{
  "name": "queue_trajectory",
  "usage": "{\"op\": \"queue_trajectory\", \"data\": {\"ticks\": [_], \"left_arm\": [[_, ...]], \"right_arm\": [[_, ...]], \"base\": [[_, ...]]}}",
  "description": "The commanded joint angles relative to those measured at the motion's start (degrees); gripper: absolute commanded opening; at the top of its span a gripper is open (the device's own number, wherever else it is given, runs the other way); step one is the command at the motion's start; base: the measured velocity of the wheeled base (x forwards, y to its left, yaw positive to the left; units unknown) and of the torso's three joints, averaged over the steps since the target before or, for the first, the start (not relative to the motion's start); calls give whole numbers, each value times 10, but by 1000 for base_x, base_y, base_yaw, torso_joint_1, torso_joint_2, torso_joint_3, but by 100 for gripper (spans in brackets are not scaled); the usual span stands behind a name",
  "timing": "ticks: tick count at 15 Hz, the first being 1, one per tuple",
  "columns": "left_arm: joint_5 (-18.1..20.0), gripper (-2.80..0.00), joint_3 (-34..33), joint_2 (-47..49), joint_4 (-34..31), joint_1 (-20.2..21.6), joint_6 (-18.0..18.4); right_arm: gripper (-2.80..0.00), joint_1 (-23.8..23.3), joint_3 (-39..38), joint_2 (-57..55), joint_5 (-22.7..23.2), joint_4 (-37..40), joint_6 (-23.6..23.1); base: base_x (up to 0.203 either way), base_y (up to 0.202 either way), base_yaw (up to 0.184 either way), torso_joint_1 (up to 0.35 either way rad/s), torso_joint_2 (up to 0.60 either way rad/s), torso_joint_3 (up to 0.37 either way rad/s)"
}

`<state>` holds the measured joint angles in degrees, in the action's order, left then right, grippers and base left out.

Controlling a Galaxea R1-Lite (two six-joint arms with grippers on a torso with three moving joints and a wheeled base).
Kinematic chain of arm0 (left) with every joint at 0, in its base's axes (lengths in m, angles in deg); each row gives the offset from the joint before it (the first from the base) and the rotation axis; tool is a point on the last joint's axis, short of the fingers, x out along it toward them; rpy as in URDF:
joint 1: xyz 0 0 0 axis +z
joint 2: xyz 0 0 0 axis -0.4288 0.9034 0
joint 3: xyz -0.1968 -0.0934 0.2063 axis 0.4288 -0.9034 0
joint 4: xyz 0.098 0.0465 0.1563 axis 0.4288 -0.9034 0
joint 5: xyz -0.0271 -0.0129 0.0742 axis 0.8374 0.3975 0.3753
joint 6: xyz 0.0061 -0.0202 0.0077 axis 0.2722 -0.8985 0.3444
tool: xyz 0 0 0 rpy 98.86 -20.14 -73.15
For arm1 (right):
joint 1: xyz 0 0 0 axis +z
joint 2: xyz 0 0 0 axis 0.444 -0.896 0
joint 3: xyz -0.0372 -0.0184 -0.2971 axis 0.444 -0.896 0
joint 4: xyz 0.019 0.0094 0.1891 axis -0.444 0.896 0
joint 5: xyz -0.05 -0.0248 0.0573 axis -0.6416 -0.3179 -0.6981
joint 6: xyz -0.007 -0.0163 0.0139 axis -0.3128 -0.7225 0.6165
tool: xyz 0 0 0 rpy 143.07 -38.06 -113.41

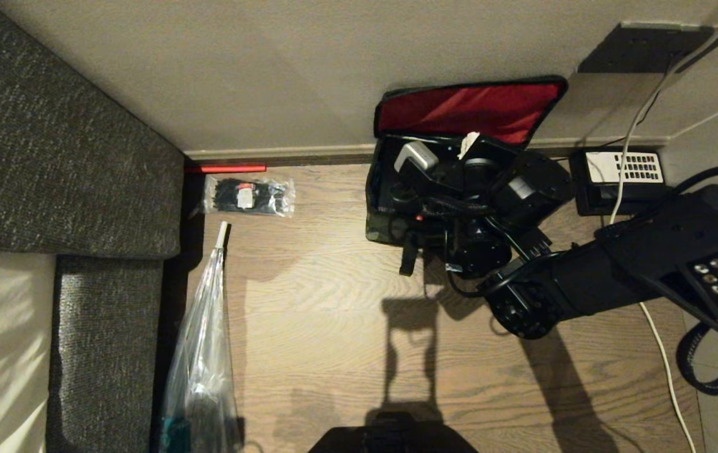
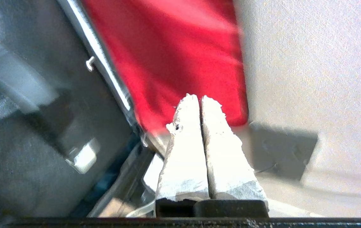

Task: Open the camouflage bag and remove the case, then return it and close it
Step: Grip the handle

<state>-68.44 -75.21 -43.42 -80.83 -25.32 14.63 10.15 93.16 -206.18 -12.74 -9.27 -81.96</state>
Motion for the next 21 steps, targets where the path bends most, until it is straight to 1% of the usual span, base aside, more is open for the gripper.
{"op": "queue_trajectory", "data": {"ticks": [1, 7, 9, 12, 14, 15, 16, 17, 19, 21], "left_arm": [[0, -280, 0, 0, 0, 0, 0], [0, -280, 0, 0, 0, 0, 0], [0, -280, 0, 0, 0, 0, 0], [0, -280, 0, 0, 0, 0, 0], [0, -280, 0, 0, 0, 0, 0], [0, -280, 0, 0, 0, 0, 0], [0, -280, 0, 0, 0, 0, 0], [0, -280, 0, 0, 0, 0, 0], [0, -280, 0, 0, 0, 0, 0], [0, -280, -1, 0, 0, 0, 0]], "right_arm": [[-280, 1, -2, 20, -4, 21, -5], [-280, 3, -23, 24, -13, 21, -3], [-280, 3, -38, 19, -15, 23, 3], [-280, 2, -47, 7, -17, 29, 31], [-280, 2, -67, -2, -18, 27, 32], [-280, 2, -71, -5, -26, 30, 30], [-280, 2, -72, -9, -52, 31, 27], [0, 2, -68, -24, -78, 42, 33], [0, 2, -61, -44, -86, 54, 51], [0, 2, -54, -57, -89, 58, 58]], "base": [[0, 0, 0, 0, 0, 0], [0, 0, 0, 0, 0, 0], [0, 0, 0, 0, 0, 0], [0, 0, 0, 0, 0, 0], [0, 0, 0, 0, 0, 0], [0, 0, 0, 0, 0, 0], [0, 0, 0, 0, 0, 0], [0, 0, 0, 0, 0, 0], [0, 0, 0, 0, 0, 0], [0, 0, 0, 0, 0, 0]]}}
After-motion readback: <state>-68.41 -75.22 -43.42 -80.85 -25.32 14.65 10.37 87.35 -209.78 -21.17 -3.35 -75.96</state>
